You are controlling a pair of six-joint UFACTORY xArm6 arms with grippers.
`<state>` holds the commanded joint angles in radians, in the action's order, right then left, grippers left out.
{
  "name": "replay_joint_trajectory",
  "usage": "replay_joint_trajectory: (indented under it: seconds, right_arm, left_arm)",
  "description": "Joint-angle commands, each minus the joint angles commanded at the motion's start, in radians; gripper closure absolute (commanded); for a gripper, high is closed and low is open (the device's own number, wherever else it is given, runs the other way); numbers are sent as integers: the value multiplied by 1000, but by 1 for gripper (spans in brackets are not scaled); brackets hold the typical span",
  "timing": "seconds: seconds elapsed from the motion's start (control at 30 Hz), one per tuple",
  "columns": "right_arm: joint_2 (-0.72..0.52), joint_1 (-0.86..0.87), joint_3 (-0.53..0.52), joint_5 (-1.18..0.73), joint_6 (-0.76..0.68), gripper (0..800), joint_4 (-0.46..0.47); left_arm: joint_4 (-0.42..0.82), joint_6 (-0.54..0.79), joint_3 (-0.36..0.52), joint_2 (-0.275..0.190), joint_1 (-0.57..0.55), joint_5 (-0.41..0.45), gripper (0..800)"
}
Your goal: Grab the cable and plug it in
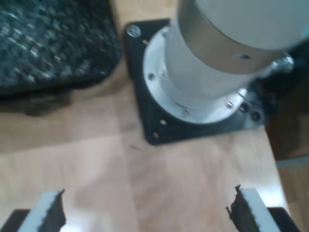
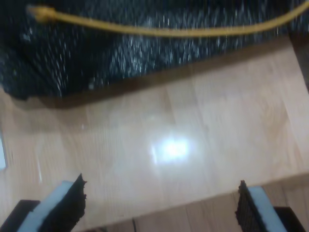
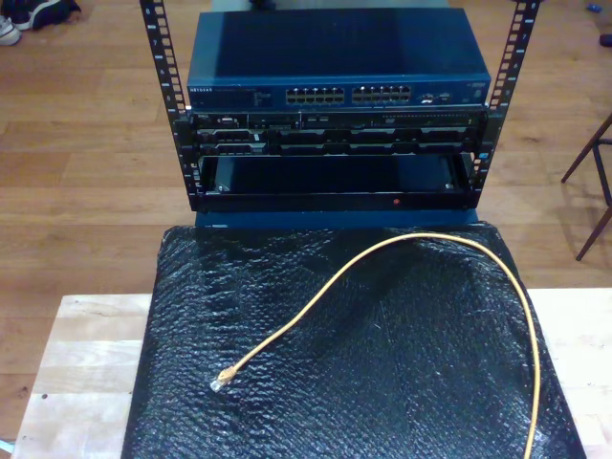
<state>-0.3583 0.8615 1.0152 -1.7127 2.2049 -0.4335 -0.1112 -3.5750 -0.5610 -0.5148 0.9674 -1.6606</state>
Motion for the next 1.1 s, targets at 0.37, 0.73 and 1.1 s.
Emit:
replay_joint_trajectory:
  seconds: [0.37,0.73,1.1]
  right_arm:
    - [40,-150,80,0,-117,7,-57]
    - [89,-319,141,8,-242,7,-115]
    - [158,-500,213,66,-322,7,-160]
  left_arm:
    - [-29,-118,-17,2,-121,-18,0]
    - [-78,-140,-17,18,-155,-15,0]
    - [-83,-155,-23,40,-178,-9,0]
